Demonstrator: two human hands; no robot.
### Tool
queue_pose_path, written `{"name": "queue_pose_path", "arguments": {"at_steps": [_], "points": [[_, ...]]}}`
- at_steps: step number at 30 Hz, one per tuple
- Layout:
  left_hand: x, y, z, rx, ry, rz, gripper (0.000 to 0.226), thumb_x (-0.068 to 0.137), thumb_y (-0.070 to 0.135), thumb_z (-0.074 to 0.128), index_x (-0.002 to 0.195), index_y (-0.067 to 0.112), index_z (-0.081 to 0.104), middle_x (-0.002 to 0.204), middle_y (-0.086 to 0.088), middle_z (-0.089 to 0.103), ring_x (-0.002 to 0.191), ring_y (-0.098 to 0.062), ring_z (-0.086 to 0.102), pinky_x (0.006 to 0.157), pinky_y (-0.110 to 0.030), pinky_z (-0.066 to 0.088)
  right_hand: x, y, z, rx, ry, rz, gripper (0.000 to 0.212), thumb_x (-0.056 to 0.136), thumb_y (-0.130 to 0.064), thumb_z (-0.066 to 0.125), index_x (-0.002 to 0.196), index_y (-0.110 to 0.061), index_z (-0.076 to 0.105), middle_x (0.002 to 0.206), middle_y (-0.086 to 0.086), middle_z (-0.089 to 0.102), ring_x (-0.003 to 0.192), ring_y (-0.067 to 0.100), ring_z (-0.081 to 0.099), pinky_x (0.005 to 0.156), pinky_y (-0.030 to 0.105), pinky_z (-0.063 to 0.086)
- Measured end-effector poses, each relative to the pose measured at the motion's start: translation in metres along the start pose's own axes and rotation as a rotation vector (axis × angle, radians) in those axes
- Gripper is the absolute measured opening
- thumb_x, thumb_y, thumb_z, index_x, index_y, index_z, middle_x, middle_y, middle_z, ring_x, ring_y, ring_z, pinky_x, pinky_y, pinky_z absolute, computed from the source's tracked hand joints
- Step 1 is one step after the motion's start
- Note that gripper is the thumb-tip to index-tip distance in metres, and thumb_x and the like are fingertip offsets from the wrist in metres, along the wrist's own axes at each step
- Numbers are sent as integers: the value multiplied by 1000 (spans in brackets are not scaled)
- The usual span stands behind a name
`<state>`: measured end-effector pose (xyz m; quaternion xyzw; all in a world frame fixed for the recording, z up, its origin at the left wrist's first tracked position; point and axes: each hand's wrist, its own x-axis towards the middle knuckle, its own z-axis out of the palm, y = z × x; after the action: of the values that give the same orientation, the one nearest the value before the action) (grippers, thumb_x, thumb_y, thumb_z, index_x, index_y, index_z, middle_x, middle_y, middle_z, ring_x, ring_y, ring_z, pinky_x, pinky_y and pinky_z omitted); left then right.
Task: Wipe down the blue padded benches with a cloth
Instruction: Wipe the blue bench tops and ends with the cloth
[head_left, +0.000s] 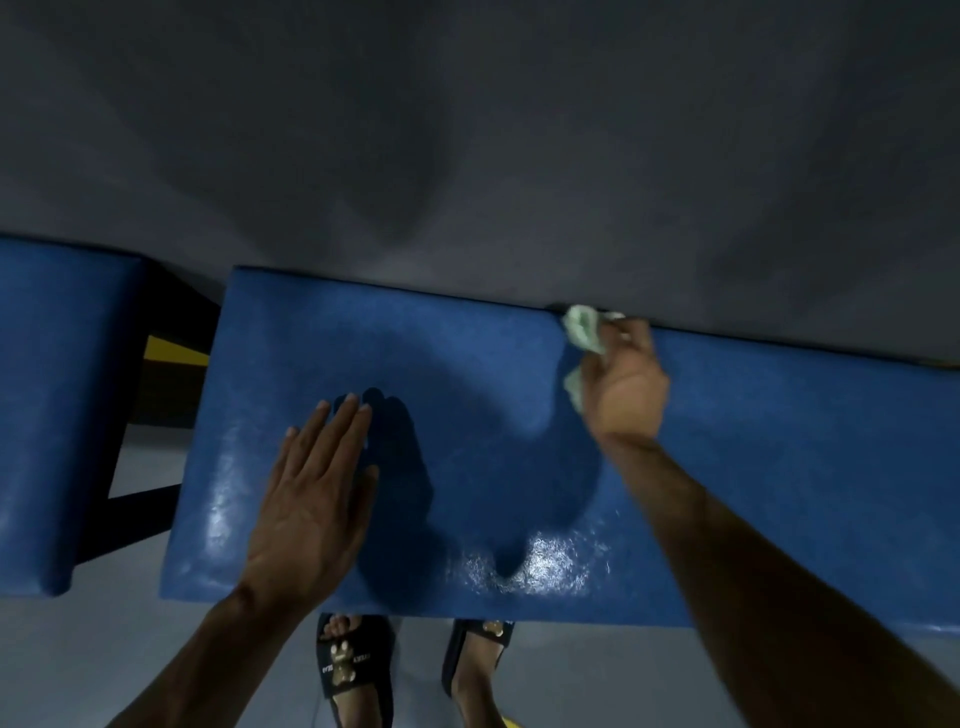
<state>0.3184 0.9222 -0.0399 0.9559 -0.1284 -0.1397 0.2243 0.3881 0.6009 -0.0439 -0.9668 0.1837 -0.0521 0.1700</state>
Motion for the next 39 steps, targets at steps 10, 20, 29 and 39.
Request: {"name": "queue_pose_path", "arguments": {"at_steps": [10, 20, 29, 39], "points": [[4, 26, 11, 18, 2, 27, 61, 101, 42, 27, 154, 11, 30, 162, -3, 25, 152, -21, 16, 122, -46, 15, 17, 19, -7, -299, -269, -660, 55, 73, -19, 59, 128, -20, 61, 125, 6, 59, 92, 32, 60, 52, 36, 51], [13, 43, 19, 17, -6, 72, 60, 100, 38, 31, 152, 9, 34, 161, -6, 29, 151, -25, 21, 119, -52, 22, 35, 205, -84, -322, -31, -149, 45, 85, -16, 45, 126, -18, 65, 122, 15, 61, 94, 45, 52, 80, 48, 52], [19, 62, 24, 28, -24, 97, 59, 101, 39, 30, 152, 9, 34, 161, -6, 28, 151, -24, 20, 120, -51, 21, -40, 77, -17, -77, 65, 175, 58, 74, -12, 52, 132, -16, 60, 105, 17, 51, 88, 37, 47, 78, 43, 42], [23, 88, 32, 62, -62, 150, 60, 102, 41, 28, 153, 11, 32, 162, -5, 28, 152, -24, 19, 121, -48, 17, -29, 136, -46, -224, -174, -456, 57, 81, -21, 46, 137, -28, 56, 116, 10, 57, 95, 31, 48, 72, 40, 55]]}}
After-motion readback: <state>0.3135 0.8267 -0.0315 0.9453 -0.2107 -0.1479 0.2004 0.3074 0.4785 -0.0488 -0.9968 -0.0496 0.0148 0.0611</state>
